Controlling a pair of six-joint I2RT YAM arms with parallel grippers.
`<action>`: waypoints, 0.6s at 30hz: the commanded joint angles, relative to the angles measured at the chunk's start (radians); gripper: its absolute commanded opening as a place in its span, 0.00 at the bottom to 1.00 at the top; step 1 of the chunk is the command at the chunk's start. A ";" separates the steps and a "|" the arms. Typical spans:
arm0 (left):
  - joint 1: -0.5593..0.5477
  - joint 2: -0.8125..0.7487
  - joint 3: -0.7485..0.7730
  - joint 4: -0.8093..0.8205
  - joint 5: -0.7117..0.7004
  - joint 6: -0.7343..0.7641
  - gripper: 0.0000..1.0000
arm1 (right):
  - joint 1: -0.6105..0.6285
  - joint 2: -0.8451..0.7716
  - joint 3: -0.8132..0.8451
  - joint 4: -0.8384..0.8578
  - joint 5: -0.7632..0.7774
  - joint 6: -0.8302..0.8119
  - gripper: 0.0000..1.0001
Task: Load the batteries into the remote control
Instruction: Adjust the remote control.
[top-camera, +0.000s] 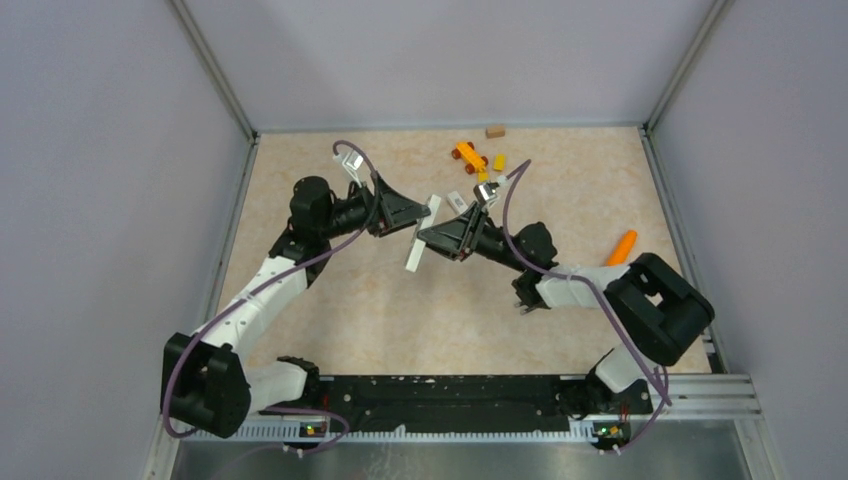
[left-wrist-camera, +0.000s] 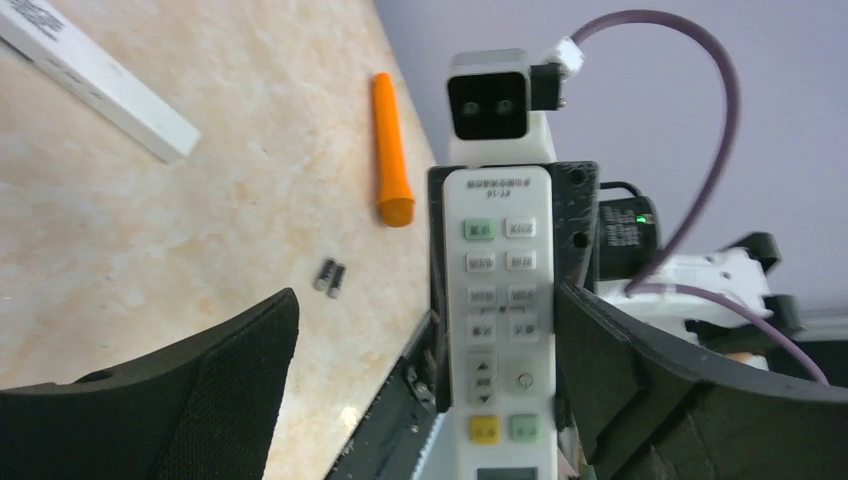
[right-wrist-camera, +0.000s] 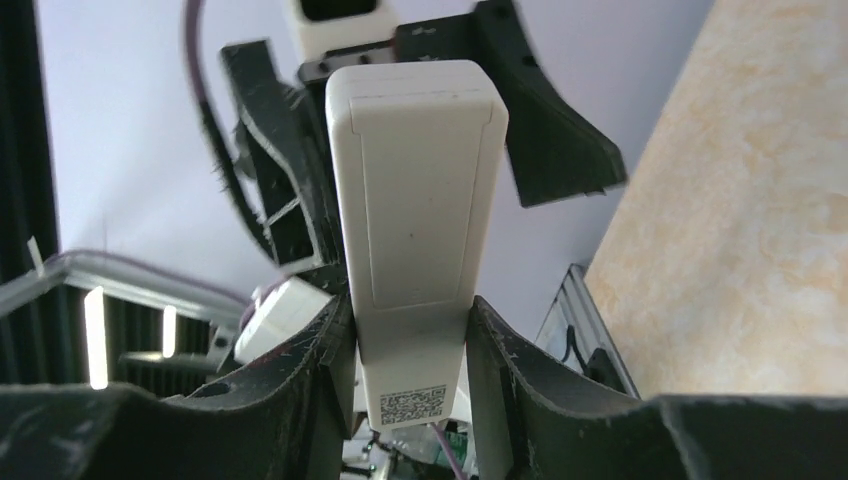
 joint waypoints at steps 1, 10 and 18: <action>-0.003 -0.097 0.000 -0.129 -0.146 0.284 0.99 | 0.000 -0.128 0.091 -0.452 0.170 -0.029 0.19; -0.011 -0.252 -0.196 0.039 -0.231 0.365 0.99 | 0.001 -0.150 0.214 -0.934 0.320 0.017 0.03; -0.072 -0.187 -0.238 0.105 -0.218 0.323 0.92 | 0.010 -0.105 0.268 -1.002 0.326 0.089 0.00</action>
